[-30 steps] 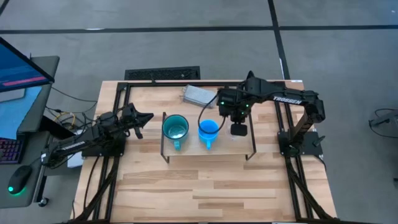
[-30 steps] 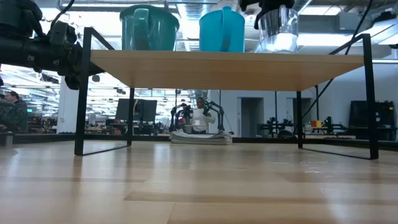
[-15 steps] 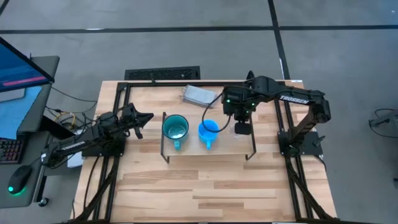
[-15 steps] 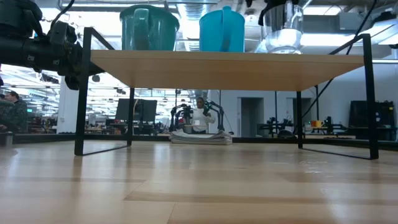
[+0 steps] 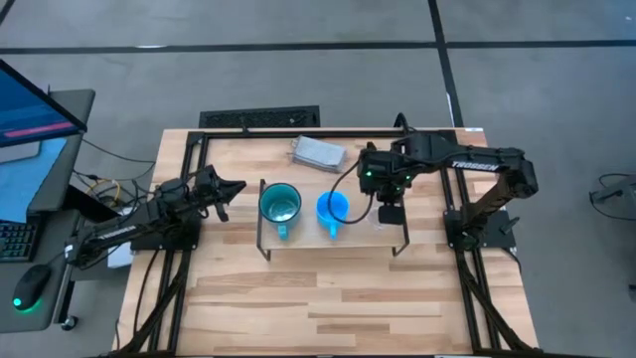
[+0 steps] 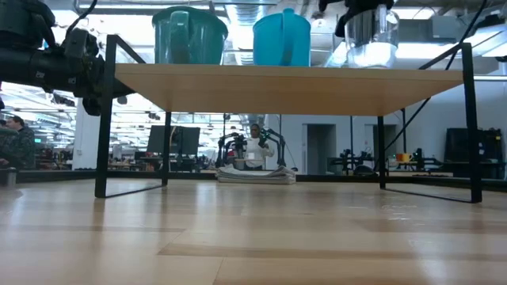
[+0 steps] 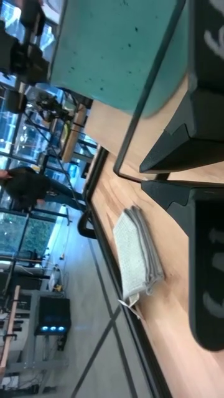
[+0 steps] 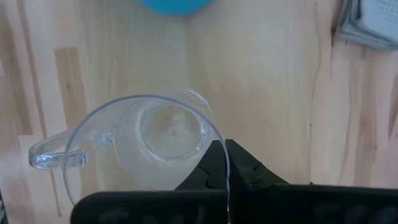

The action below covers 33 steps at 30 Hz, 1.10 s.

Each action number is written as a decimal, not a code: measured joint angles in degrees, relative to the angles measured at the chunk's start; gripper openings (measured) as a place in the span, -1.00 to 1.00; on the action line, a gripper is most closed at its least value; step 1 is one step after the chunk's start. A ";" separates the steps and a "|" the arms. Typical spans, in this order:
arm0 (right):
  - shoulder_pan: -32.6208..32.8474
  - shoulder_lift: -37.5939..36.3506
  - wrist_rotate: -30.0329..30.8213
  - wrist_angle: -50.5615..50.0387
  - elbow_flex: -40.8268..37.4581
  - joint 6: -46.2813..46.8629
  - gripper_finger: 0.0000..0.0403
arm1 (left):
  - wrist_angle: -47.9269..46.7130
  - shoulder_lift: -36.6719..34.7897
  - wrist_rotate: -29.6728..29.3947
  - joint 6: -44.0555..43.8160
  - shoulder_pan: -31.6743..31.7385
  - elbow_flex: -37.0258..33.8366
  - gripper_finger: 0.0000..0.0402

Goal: Stack small to large cups/mugs on shelf
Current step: Put the transparent mug on the shelf

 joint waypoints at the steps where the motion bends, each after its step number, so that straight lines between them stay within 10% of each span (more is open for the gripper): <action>1: 0.05 0.05 -0.02 0.22 0.00 0.02 -0.98 | -0.01 -0.04 -0.09 0.00 0.00 0.00 -0.90; 33: 1.10 3.44 2.56 -0.97 0.24 -0.38 -0.96 | -0.27 0.01 -0.14 0.49 0.00 0.02 -0.90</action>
